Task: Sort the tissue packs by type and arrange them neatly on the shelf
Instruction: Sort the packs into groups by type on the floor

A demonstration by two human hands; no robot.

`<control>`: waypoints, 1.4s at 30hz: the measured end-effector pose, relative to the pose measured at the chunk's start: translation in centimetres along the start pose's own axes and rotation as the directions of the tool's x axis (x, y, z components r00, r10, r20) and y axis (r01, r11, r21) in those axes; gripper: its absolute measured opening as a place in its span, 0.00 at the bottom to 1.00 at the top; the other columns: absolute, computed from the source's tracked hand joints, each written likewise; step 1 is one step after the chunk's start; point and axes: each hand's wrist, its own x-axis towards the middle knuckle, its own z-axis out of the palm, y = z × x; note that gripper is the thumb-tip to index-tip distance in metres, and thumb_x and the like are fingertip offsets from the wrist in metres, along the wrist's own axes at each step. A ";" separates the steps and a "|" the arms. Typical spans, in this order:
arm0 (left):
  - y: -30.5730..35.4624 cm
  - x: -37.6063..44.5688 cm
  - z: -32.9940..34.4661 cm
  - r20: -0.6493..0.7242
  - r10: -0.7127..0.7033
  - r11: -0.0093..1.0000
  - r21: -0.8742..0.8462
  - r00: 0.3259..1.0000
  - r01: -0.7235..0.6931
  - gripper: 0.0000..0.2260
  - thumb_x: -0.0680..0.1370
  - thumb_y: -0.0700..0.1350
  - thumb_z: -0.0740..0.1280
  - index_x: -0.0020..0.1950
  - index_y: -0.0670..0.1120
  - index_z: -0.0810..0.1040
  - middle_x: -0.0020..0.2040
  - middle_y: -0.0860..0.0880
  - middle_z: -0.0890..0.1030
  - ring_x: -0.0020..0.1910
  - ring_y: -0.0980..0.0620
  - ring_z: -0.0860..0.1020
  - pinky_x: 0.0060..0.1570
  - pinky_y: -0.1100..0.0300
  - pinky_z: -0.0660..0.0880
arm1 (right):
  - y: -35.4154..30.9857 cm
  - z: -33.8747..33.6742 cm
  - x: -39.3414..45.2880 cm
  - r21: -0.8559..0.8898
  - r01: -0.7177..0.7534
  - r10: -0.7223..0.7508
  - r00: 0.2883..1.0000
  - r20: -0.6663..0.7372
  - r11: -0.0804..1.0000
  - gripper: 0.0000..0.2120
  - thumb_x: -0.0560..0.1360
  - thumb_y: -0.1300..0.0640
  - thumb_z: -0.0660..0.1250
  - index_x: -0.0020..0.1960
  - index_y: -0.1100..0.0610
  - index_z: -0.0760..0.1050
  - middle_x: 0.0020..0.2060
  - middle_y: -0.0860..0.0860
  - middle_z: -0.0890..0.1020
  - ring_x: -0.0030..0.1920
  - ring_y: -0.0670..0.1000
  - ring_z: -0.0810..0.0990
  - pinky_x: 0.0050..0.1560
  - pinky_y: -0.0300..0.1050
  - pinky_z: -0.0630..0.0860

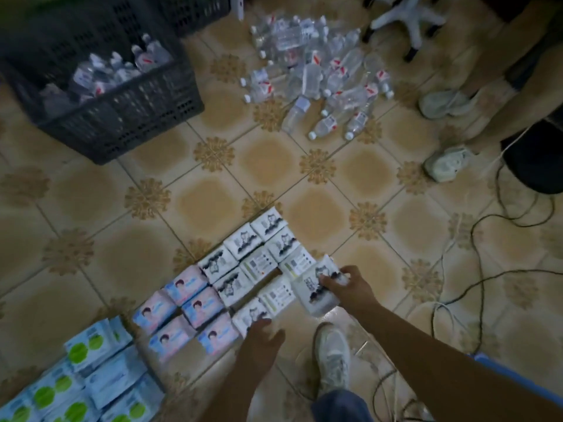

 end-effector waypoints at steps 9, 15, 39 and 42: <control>3.4 15.4 8.3 -0.240 0.382 0.699 0.707 0.893 -0.109 0.37 0.78 0.61 0.61 0.80 0.48 0.49 0.78 0.43 0.57 0.77 0.42 0.57 0.73 0.49 0.62 | 3.9 -2.0 19.2 0.039 0.114 -0.110 0.991 -0.076 0.993 0.26 0.72 0.44 0.72 0.65 0.55 0.71 0.53 0.60 0.80 0.48 0.57 0.82 0.49 0.52 0.81; 5.3 27.1 7.6 -0.316 0.541 0.615 0.781 0.779 -0.111 0.44 0.76 0.68 0.61 0.82 0.47 0.44 0.81 0.39 0.48 0.79 0.35 0.46 0.76 0.38 0.50 | 4.5 2.3 28.4 0.040 0.213 -0.211 0.976 -0.057 0.976 0.23 0.75 0.44 0.68 0.66 0.53 0.72 0.53 0.59 0.80 0.50 0.59 0.82 0.52 0.59 0.81; 4.6 32.5 9.2 -0.259 0.606 0.534 0.833 0.753 -0.143 0.45 0.75 0.72 0.56 0.82 0.47 0.45 0.80 0.37 0.42 0.79 0.33 0.43 0.75 0.36 0.51 | 17.7 6.3 27.7 -0.223 0.125 -0.139 0.989 -0.048 0.967 0.11 0.78 0.65 0.61 0.58 0.60 0.78 0.48 0.57 0.83 0.42 0.51 0.78 0.41 0.40 0.70; 4.5 32.4 9.1 -0.228 0.582 0.542 0.824 0.781 -0.164 0.45 0.76 0.71 0.55 0.81 0.48 0.39 0.80 0.38 0.37 0.78 0.35 0.39 0.76 0.37 0.48 | 17.6 9.7 26.8 -0.140 0.136 -0.144 0.989 -0.045 0.981 0.10 0.80 0.61 0.60 0.58 0.57 0.76 0.49 0.55 0.81 0.43 0.46 0.78 0.34 0.29 0.67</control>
